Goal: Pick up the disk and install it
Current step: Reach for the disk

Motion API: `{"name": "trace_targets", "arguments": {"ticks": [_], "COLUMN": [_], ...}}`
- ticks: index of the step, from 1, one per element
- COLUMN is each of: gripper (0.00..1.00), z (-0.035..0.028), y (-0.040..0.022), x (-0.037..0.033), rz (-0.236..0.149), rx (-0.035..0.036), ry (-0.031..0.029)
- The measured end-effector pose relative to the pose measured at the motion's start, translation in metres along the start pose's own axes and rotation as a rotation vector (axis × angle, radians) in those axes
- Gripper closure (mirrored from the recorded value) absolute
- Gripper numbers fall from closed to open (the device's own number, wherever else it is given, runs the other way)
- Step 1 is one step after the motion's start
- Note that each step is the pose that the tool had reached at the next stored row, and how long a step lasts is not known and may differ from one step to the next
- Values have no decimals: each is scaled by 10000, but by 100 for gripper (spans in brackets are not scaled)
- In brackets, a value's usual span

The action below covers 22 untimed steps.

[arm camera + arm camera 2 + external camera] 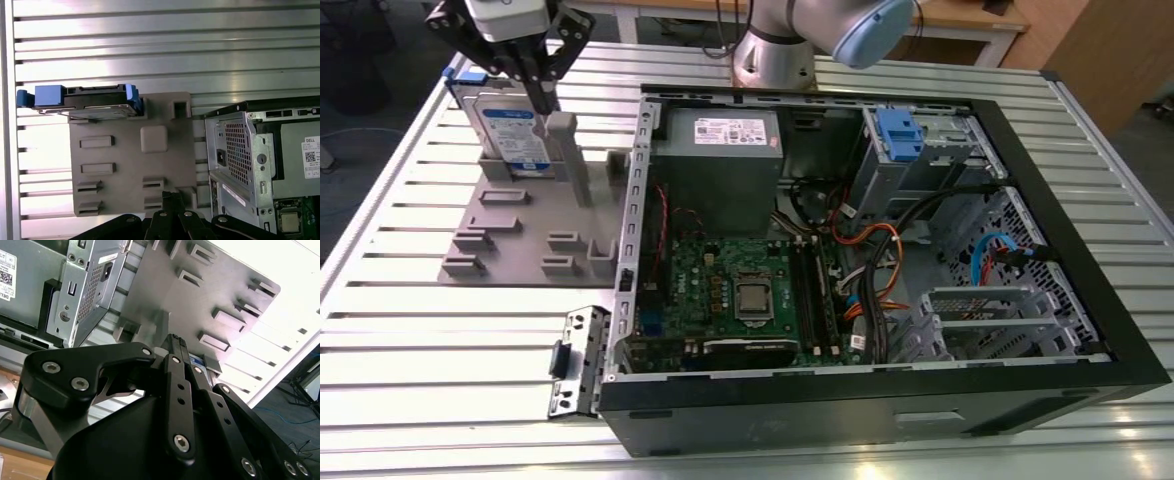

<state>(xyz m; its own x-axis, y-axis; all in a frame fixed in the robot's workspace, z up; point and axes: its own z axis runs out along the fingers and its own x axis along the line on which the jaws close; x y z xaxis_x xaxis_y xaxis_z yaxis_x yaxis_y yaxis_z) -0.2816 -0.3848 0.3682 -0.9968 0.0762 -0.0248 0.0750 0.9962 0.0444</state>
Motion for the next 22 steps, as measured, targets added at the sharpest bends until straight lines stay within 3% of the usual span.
{"name": "trace_targets", "arguments": {"ticks": [22], "gripper": [90], "z": [51], "y": [21], "x": [148], "rz": [0], "rx": [0], "ry": [0]}}
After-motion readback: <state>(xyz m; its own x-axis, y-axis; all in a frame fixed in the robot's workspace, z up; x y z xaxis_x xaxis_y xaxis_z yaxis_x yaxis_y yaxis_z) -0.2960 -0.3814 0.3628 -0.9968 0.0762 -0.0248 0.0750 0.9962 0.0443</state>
